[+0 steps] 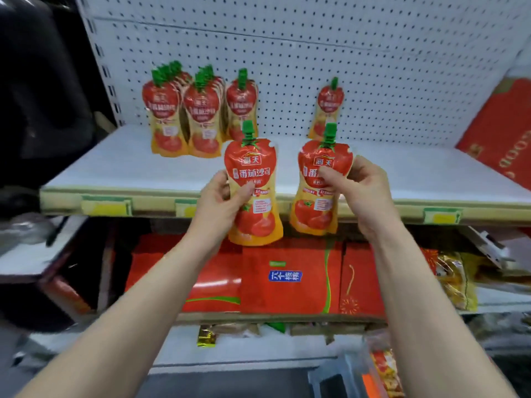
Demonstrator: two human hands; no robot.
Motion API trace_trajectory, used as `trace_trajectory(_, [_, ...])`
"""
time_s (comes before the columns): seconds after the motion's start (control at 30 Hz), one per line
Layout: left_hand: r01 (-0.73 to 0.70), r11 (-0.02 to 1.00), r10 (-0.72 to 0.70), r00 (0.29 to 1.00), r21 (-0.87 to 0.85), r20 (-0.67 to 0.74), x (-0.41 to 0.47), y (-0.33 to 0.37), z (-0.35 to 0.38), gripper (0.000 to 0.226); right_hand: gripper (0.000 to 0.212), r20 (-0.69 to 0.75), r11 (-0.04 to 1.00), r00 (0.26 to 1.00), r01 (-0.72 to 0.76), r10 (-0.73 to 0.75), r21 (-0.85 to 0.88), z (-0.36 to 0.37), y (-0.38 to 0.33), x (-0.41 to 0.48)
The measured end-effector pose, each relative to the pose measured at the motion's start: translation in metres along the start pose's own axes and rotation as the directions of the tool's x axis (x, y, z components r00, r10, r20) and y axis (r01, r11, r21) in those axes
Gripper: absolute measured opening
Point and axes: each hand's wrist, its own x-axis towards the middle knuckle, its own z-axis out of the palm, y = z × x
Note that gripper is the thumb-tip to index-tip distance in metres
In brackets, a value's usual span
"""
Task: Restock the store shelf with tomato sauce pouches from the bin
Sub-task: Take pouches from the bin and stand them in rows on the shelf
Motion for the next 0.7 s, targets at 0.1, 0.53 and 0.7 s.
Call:
trace_trajectory(0.1, [-0.066, 0.998, 0.063, 0.992, -0.021, -0.109, 0.024, 0.017, -0.025, 0.023, 0.018, 0.064, 0.999, 0.998, 0.009, -0.006, -0.034, 0.025, -0.021, 0.038])
trace_trajectory(0.53, [-0.044, 0.998, 0.054, 0.939, 0.035, -0.340, 0.111, 0.018, -0.073, 0.024, 0.010, 0.203, 0.990, 0.970, -0.120, 0.133, -0.073, 0.124, 0.024, 0.201])
trace_trajectory(0.7, [-0.045, 0.998, 0.057, 0.936, 0.044, -0.346, 0.129, 0.013, -0.074, 0.029, 0.014, 0.168, 0.986, 0.974, -0.139, 0.152, -0.087, 0.143, 0.048, 0.234])
